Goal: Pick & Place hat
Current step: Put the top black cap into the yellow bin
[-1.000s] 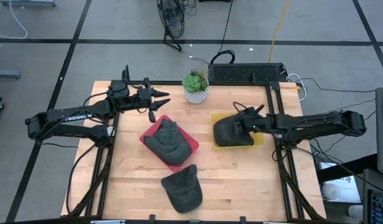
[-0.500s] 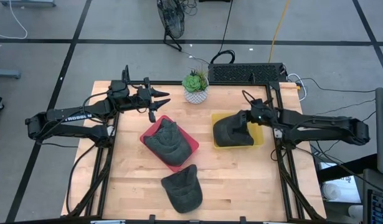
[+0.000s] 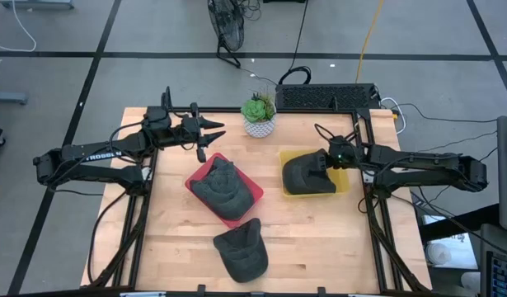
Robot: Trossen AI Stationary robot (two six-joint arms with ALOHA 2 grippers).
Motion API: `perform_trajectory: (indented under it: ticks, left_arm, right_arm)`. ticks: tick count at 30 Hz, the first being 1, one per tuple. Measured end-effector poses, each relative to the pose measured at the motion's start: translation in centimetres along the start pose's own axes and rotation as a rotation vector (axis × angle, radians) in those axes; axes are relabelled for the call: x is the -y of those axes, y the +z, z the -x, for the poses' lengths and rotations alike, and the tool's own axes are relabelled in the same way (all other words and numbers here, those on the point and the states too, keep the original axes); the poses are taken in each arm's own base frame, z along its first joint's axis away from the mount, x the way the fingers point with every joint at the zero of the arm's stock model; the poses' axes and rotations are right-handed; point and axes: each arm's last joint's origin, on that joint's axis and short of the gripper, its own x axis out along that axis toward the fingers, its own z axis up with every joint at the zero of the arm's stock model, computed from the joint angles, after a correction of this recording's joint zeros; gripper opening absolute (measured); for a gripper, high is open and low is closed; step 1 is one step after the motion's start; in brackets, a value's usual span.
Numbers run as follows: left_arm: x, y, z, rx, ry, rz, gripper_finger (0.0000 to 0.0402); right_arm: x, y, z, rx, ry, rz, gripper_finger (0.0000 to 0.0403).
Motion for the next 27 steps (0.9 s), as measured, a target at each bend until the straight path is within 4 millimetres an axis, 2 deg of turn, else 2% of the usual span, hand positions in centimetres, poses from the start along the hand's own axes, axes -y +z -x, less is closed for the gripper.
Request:
perform_trajectory:
  ticks: [6, 18, 23, 27]
  left_arm:
    - [0.0, 0.0, 0.0, 0.0, 0.0, 0.004, 0.0108]
    - [0.0, 0.0, 0.0, 0.0, 0.0, 0.005, 0.0108]
    - [0.0, 0.0, 0.0, 0.0, 0.0, 0.005, 0.0108]
    - [0.0, 0.0, 0.0, 0.0, 0.0, 0.0, 0.0108]
  right_arm:
    - [0.4, -0.3, 0.0, -0.03, -0.046, -0.009, 0.0093]
    - [-0.1, 0.2, 0.0, 0.037, -0.002, 0.052, 0.0093]
    - [-0.9, 0.9, 0.4, 0.125, 0.09, 0.136, 0.0093]
    - [-0.9, 1.1, 0.6, 0.18, 0.065, 0.161, 0.0093]
